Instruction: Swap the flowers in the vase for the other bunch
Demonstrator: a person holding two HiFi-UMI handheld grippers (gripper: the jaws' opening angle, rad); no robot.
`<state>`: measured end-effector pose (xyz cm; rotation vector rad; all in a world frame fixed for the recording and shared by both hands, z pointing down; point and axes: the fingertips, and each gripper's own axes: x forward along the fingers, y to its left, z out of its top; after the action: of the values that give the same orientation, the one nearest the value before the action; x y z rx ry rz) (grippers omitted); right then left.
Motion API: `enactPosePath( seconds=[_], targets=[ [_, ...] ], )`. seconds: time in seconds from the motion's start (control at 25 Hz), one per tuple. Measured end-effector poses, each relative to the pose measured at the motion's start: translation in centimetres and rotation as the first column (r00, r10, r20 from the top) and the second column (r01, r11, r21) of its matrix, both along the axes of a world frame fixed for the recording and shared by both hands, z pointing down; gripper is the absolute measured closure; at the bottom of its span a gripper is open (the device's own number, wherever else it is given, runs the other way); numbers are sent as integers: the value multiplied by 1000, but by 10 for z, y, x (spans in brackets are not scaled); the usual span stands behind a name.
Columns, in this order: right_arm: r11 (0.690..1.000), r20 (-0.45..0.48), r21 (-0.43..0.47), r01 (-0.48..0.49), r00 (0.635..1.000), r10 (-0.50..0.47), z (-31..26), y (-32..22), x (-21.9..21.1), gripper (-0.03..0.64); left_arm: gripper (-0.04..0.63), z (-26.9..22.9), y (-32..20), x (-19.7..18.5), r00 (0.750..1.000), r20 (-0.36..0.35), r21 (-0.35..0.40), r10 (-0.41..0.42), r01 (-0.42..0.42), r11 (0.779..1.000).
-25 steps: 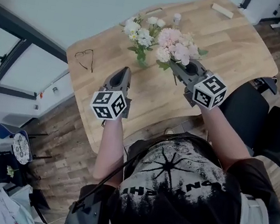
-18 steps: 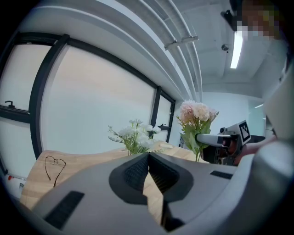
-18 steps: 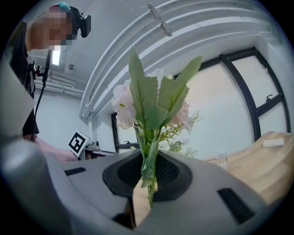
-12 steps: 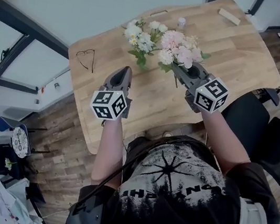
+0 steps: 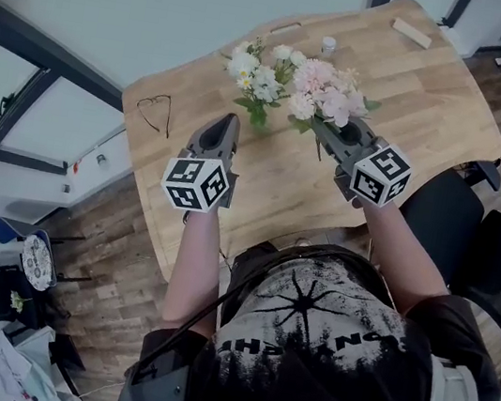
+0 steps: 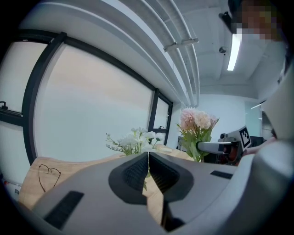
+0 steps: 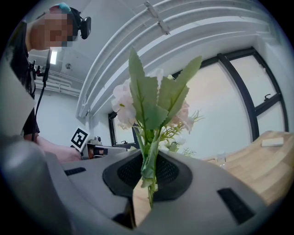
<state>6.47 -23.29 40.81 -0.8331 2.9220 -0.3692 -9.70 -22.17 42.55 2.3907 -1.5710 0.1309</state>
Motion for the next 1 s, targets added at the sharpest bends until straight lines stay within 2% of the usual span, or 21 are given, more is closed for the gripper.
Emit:
enactPosePath(
  seconds=[0.52, 0.68, 1.0],
  targets=[
    [996, -8, -22, -82, 997, 82, 4, -12, 6, 572, 571, -7, -33, -2, 997, 37, 17, 66, -66, 998],
    [995, -21, -31, -93, 995, 93, 8, -13, 9, 572, 473, -7, -43, 0, 997, 31, 19, 77, -77, 997],
    [991, -39, -49, -123, 992, 121, 11, -13, 19, 572, 369, -9, -61, 12, 992, 70, 22, 109, -111, 994]
  ],
)
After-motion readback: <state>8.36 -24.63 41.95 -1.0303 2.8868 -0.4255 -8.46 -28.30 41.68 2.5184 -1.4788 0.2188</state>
